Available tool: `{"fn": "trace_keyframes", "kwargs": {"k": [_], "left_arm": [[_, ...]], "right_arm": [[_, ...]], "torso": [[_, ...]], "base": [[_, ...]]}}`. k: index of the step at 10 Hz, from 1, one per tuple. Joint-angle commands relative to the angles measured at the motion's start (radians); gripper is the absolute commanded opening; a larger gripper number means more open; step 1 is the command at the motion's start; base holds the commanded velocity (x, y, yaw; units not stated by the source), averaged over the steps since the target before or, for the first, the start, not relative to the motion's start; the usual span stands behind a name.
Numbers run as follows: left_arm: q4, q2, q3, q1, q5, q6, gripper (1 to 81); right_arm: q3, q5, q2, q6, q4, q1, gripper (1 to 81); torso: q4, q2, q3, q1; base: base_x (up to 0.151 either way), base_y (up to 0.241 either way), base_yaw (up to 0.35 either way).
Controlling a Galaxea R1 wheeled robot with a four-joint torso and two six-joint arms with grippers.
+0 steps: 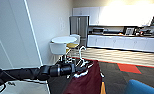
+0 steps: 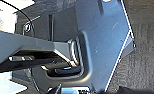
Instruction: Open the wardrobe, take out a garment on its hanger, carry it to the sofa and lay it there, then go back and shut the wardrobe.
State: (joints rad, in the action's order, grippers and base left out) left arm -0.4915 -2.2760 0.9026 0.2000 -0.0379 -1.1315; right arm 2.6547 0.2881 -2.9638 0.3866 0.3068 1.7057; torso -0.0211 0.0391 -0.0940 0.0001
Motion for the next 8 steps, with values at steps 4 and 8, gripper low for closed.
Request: {"fn": "trace_keyframes", "kwargs": {"k": [4,8], "left_arm": [[-0.047,0.012,-0.042,-0.142,-0.096,0.007,1.0],[-0.048,0.025,-0.045,-0.139,-0.096,0.009,1.0]], "right_arm": [[-0.001,-0.046,0.001,-0.002,0.003,-0.022,81.1],[-0.001,-0.049,-0.002,-0.002,0.002,-0.024,81.1]], "torso": [[0.000,0.000,0.000,0.000],[0.000,0.000,0.000,0.000]], "base": [[0.000,0.000,-0.245],[0.000,0.000,-0.248]]}}
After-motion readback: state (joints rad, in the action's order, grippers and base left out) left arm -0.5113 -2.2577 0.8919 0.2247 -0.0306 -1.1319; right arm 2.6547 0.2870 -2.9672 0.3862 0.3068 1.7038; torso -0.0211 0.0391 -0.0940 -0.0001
